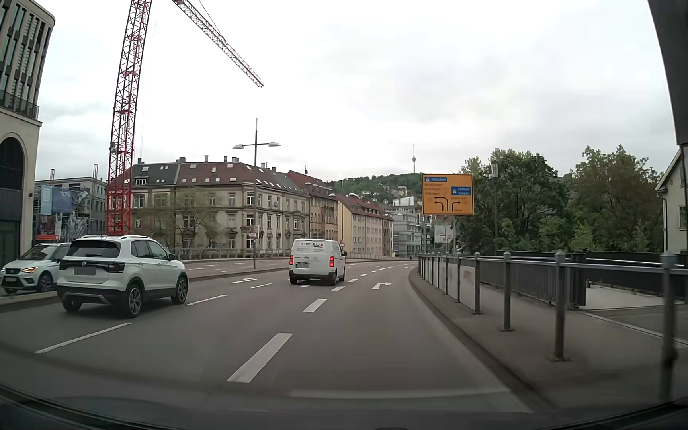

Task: Follow the waypoints while adhering to traffic rules and regulations

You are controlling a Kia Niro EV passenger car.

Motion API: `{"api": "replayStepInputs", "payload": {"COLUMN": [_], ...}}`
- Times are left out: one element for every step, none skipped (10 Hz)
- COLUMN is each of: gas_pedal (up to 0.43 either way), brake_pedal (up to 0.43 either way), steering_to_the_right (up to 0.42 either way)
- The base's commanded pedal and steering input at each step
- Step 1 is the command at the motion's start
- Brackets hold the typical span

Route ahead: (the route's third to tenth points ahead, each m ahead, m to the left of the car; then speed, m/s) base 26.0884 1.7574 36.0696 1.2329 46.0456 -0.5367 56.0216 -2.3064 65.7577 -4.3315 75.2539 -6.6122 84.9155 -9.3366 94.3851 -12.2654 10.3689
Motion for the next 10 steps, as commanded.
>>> {"api": "replayStepInputs", "payload": {"gas_pedal": [0.039,0.039,0.039,0.039,0.039,0.039,0.039,0.039,0.039,0.039], "brake_pedal": [0.0,0.0,0.0,0.0,0.0,0.0,0.0,0.0,0.0,0.0], "steering_to_the_right": [0.012,0.017,0.019,0.018,0.017,0.017,0.016,0.016,0.016,0.016]}}
